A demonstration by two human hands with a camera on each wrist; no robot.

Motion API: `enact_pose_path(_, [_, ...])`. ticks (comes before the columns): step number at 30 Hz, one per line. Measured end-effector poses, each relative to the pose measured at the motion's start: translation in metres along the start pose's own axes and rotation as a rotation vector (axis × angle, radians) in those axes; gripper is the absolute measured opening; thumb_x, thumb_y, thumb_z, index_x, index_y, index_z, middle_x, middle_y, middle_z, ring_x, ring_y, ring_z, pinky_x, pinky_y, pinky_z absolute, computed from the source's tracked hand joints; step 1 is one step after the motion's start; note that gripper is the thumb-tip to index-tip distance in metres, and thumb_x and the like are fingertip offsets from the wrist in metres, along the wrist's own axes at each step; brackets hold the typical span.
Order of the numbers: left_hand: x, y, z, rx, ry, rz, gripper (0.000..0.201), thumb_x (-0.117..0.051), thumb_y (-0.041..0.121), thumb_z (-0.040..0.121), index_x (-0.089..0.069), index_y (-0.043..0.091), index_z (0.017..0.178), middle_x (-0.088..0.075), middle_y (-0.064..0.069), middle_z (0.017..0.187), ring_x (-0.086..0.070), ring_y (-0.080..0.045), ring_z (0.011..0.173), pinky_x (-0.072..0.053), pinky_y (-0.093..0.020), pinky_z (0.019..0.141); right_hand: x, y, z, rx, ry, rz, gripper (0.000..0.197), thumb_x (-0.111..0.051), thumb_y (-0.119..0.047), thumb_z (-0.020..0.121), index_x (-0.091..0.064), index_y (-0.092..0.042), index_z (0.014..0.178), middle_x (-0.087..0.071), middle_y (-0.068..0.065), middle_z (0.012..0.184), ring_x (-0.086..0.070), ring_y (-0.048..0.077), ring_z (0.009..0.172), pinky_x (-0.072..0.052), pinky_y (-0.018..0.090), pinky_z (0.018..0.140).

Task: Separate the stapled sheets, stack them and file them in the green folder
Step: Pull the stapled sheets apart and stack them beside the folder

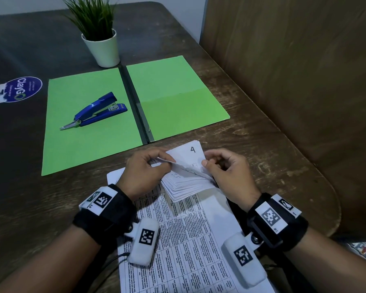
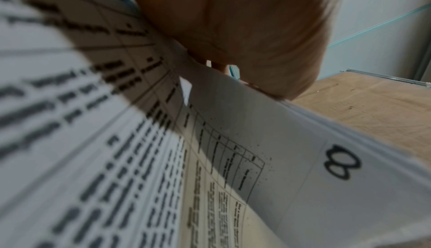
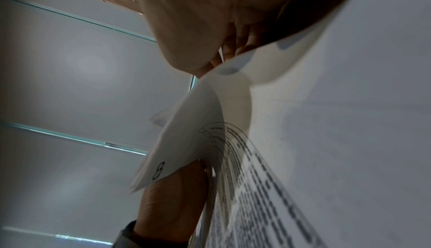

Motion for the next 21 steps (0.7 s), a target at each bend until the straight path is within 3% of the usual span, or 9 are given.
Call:
enact_pose_path(2, [0.000, 0.000, 0.000, -0.001, 0.003, 0.000, 0.014, -0.069, 0.022, 0.073, -0.077, 0.033, 0.076, -0.075, 0.009, 0.089, -0.069, -0.019, 0.093, -0.055, -0.044, 0.091, 0.001, 0.000, 0.000, -0.006, 0.003, 0.007, 0.017, -0.075, -0.002, 0.084, -0.075, -0.017, 0.092, -0.060, 0.005, 0.077, -0.054, 0.007, 0.066, -0.048, 0.017, 0.050])
enact_pose_path(6, [0.000, 0.002, 0.000, -0.004, -0.001, -0.011, 0.012, -0.069, 0.022, 0.074, -0.078, 0.031, 0.077, -0.076, 0.007, 0.091, -0.070, -0.020, 0.095, -0.055, -0.048, 0.093, 0.000, 0.000, 0.001, 0.013, -0.014, -0.027, 0.016, -0.077, -0.002, 0.082, -0.074, -0.015, 0.090, -0.061, 0.003, 0.077, -0.050, 0.005, 0.062, -0.046, 0.019, 0.048])
enact_pose_path(11, [0.001, 0.000, 0.000, 0.005, 0.006, -0.013, 0.012, -0.070, 0.023, 0.073, -0.078, 0.032, 0.077, -0.076, 0.009, 0.094, -0.069, -0.019, 0.098, -0.054, -0.048, 0.094, 0.001, 0.007, 0.004, 0.002, 0.007, -0.040, 0.027, -0.079, -0.004, 0.080, -0.075, -0.014, 0.105, -0.060, 0.001, 0.080, -0.050, 0.009, 0.067, -0.046, 0.019, 0.054])
enact_pose_path(13, [0.001, 0.001, 0.000, -0.001, 0.003, -0.012, 0.013, -0.070, 0.023, 0.073, -0.078, 0.033, 0.076, -0.076, 0.011, 0.094, -0.069, -0.018, 0.099, -0.054, -0.047, 0.095, 0.000, 0.003, 0.004, 0.050, -0.010, -0.082, 0.020, -0.080, -0.004, 0.079, -0.077, -0.011, 0.098, -0.061, 0.007, 0.084, -0.052, 0.009, 0.067, -0.044, 0.015, 0.054])
enact_pose_path(16, [0.000, 0.002, 0.000, -0.009, 0.000, -0.011, 0.015, -0.070, 0.023, 0.073, -0.078, 0.036, 0.075, -0.075, 0.014, 0.094, -0.069, -0.014, 0.100, -0.054, -0.042, 0.094, 0.000, -0.001, 0.003, 0.079, -0.017, -0.092, 0.012, -0.081, -0.004, 0.078, -0.077, -0.012, 0.085, -0.065, 0.009, 0.086, -0.054, 0.009, 0.065, -0.045, 0.019, 0.057])
enact_pose_path(21, [0.001, 0.003, -0.001, -0.003, 0.004, -0.020, 0.020, -0.068, 0.022, 0.071, -0.074, 0.038, 0.083, -0.074, 0.019, 0.088, -0.067, -0.008, 0.089, -0.051, -0.027, 0.082, -0.004, -0.005, 0.000, 0.077, -0.052, -0.080, 0.026, -0.080, -0.003, 0.078, -0.076, -0.027, 0.070, -0.073, -0.001, 0.078, -0.063, 0.009, 0.067, -0.053, 0.028, 0.065])
Point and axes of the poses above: each hand's wrist, its own z-axis towards the middle knuckle, its own x-axis out of the back of the hand, y = z × x, the point moved 8 cm from there along z, towards the middle knuckle
